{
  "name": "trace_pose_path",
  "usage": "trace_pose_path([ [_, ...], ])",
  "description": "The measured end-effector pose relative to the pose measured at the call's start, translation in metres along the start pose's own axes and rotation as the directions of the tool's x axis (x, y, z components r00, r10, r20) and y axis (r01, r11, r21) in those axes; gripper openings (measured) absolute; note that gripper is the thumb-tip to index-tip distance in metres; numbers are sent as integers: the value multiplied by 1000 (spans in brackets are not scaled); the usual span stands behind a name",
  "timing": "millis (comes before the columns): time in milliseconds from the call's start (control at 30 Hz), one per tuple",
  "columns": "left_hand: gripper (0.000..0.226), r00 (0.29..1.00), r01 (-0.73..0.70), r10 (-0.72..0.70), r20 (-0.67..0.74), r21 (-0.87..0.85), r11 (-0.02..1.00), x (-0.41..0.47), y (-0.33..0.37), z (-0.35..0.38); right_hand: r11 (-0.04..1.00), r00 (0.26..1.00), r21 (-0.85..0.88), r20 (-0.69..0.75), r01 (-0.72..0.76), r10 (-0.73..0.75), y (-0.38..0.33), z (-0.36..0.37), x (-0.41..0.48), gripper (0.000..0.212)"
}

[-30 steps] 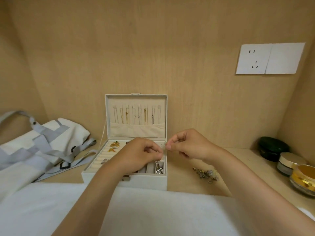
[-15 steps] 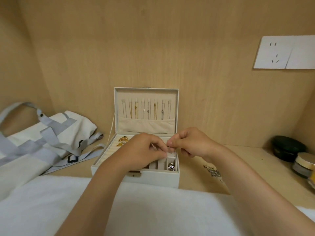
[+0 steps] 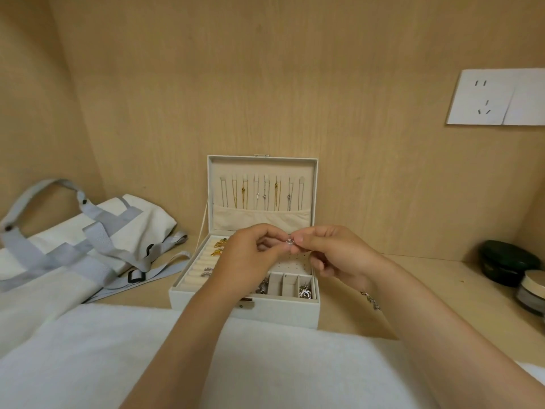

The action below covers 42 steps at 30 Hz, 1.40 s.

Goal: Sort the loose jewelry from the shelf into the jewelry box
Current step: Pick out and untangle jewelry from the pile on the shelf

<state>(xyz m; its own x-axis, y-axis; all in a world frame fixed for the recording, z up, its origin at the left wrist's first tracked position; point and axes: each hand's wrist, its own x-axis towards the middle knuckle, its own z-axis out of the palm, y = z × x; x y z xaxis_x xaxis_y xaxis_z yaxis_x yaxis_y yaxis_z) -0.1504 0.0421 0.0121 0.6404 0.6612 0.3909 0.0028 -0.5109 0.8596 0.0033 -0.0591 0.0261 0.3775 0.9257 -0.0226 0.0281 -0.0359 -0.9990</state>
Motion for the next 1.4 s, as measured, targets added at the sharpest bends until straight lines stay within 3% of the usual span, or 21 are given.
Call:
trace_pose_path([
  [200,7,999,22,-24,-26,-98,995,9,-2,-9,983,985,-90,-50,162,-167,-8,13,2,7],
  [400,6,989,127,-141,-42,-239,963,17,-2,-20,972,976,-123,-63,201,-210,-19,30,17,11],
  [767,6,961,143,-190,-200,-230,963,22,-10,-39,837,909,-428,-78,340,-409,-21,49,44,13],
  [933,12,981,133,-143,-128,-88,987,19,-13,-41,675,891,-662,-25,325,-454,-18,42,44,8],
  [1033,10,996,83,-74,-51,204,975,15,-16,-43,578,897,-760,17,299,-441,-10,36,38,5],
  [1133,13,996,31,-67,61,469,882,9,-22,-45,539,913,-797,39,273,-405,-2,34,32,3],
  [1267,9,993,-65,-2,114,582,810,7,-25,-45,503,914,-817,71,283,-399,3,39,27,3],
  [1400,11,992,-105,35,123,625,773,9,-26,-46,395,907,-879,89,266,-412,6,43,25,5],
])
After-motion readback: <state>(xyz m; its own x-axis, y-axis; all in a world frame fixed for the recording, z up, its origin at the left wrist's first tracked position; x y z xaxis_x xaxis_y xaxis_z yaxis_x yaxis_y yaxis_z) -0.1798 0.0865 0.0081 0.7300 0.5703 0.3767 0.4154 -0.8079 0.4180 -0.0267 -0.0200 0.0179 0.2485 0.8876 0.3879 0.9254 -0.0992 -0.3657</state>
